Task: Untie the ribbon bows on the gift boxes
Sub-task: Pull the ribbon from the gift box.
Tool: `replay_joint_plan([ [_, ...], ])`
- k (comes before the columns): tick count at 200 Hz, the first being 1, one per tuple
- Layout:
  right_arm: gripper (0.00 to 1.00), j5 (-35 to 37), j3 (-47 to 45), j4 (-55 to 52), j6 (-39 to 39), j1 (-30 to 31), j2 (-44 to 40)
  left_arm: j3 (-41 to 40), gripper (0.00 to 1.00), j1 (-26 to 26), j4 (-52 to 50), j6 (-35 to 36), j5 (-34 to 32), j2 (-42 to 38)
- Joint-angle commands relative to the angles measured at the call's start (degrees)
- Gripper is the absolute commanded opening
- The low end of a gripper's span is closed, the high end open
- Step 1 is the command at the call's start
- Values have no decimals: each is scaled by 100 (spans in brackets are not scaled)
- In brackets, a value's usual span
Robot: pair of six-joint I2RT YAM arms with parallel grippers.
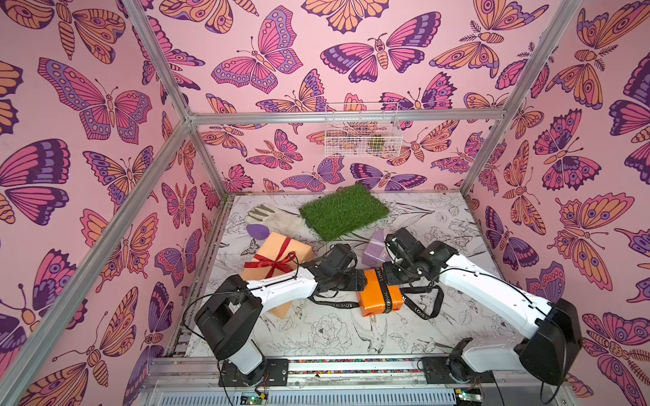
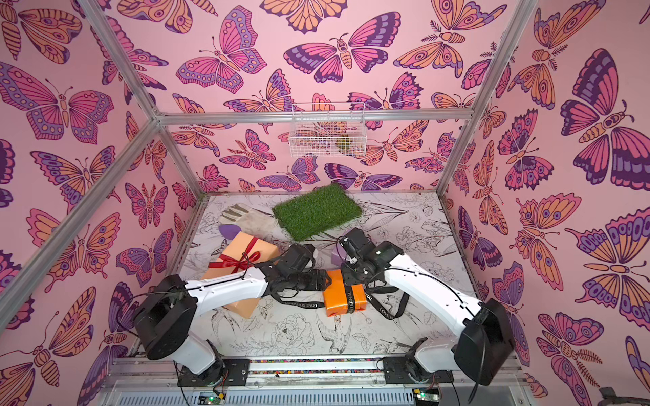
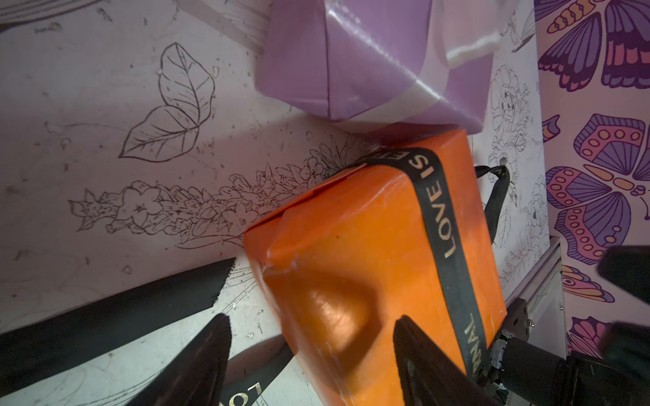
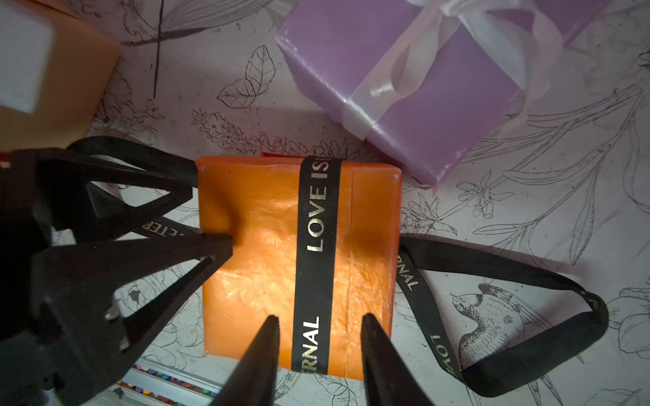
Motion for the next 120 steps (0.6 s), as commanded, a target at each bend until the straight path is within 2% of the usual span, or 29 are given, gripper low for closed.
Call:
replay_joint_plan([
  [1,40,331,195,-184,-94,182,248,-131,75,-35,121,-21,31,149],
  [90,38,822,70,39,8,470,1012,-309,73,-35,174,-21,-24,275],
  [120,35,682,-50,157,62,519,1225,-311,73,-25,170,-1,-24,269],
])
